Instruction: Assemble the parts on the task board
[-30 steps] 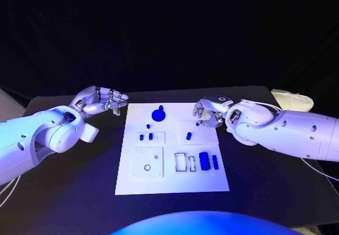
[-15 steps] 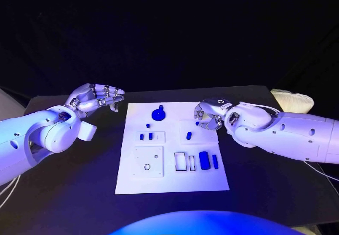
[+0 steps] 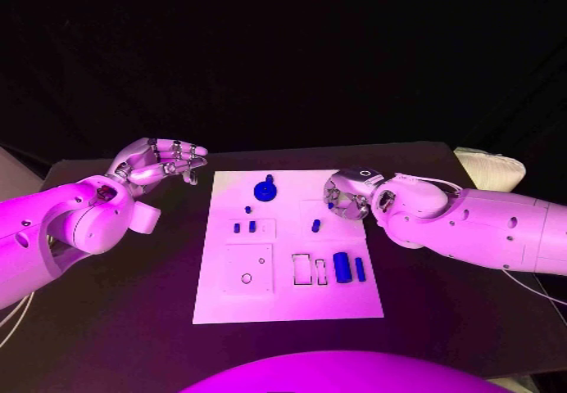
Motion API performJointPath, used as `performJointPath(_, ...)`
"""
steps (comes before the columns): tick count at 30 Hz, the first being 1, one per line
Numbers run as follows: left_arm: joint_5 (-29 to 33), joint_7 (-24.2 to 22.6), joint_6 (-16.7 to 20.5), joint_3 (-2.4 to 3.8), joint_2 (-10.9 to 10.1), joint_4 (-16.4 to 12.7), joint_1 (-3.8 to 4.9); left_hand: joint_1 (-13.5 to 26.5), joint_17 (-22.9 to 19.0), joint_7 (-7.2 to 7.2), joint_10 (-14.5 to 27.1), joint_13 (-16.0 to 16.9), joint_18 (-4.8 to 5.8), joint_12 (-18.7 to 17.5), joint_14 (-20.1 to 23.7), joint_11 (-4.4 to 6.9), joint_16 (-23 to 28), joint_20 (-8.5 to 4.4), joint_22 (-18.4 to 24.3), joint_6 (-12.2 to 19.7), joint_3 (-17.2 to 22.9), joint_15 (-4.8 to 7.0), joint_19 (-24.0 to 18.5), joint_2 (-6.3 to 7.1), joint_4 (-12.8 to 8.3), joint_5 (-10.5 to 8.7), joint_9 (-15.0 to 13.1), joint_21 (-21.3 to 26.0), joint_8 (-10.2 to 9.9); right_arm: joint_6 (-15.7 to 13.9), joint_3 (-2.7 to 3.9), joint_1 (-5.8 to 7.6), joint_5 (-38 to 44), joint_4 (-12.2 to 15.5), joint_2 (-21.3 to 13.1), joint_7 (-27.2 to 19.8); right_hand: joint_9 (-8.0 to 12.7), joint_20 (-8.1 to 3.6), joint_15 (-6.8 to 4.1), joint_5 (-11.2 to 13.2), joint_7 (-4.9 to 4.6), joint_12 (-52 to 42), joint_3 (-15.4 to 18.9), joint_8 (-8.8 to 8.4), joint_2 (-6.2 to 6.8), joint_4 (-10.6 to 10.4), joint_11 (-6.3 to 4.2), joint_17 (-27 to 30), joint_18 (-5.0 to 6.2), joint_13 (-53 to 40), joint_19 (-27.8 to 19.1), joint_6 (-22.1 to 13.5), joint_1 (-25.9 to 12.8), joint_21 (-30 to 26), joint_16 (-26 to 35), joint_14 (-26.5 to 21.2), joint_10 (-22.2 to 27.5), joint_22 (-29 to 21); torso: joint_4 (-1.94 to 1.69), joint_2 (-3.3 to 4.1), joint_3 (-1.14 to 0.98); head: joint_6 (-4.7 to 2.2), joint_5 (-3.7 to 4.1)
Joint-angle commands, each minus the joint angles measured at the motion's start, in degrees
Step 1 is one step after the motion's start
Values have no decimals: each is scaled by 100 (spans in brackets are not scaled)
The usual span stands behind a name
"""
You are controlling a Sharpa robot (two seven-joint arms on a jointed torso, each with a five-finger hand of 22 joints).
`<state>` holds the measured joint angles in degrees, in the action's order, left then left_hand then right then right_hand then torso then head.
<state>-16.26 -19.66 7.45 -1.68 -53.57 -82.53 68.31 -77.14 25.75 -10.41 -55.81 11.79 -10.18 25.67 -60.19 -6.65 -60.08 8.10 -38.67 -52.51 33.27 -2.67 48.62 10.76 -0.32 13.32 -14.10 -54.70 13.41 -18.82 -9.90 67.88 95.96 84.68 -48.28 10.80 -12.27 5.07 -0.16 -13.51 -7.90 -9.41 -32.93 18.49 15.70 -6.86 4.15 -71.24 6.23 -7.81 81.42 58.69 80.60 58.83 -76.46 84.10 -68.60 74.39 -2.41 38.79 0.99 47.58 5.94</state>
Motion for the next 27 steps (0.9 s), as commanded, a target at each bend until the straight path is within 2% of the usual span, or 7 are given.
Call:
performJointPath(1,66,-86,-71,6,9,-10,2,-14,-10,-22,8,-9,-36,30,35,-9,29,17,7,33,-29,8,-16,-36,-7,28,10,34,19,-5,-13,-40,42,-10,38,3,-32,-27,-73,15,25,17,-99,43,-120,22,-46,-47,-91,-2,79,119,10,150,-62,173,-159,82,2,0,-3,13,-1)
performJointPath(13,66,-47,-62,6,7,-15,2,-51,-12,-25,4,-16,-39,41,18,-9,32,14,12,47,-31,13,-1,-50,-28,35,15,36,20,64,-14,-112,22,-104,158,50,-122,-75,-130,-6,92,62,-194,130,-215,106,-109,-83,-116,-2,129,303,-9,299,-93,187,-324,181,-2,-3,5,56,7)
performJointPath(18,66,-32,-58,6,4,-16,2,-73,-14,-26,6,-22,-40,46,10,-9,35,11,12,50,-33,15,9,-53,-44,40,18,33,23,72,-14,-144,53,-107,185,132,-200,-104,-154,-64,109,123,-281,186,-311,236,-130,-91,-122,7,139,368,39,341,-99,189,-401,221,-4,-4,5,68,10)
performJointPath(22,66,-23,-60,6,4,-12,2,-73,-14,-26,6,-22,-40,46,10,-9,35,11,12,50,-33,15,9,-53,-44,40,18,33,23,-67,-14,-156,70,-83,178,220,-247,-121,-164,-35,108,168,-408,193,-378,342,-136,-92,-135,11,161,358,61,420,-99,190,-470,276,-3,-10,6,69,10)
performJointPath(27,66,-12,-54,6,5,8,2,-83,-14,-27,9,-25,-40,47,6,-10,37,10,12,54,-35,15,13,-51,-52,42,19,32,24,-404,-11,-160,62,8,127,282,-269,-125,-166,-7,109,188,-457,197,-389,384,-137,-77,-150,12,185,360,51,508,-89,187,-498,326,-1,-6,-1,60,0)
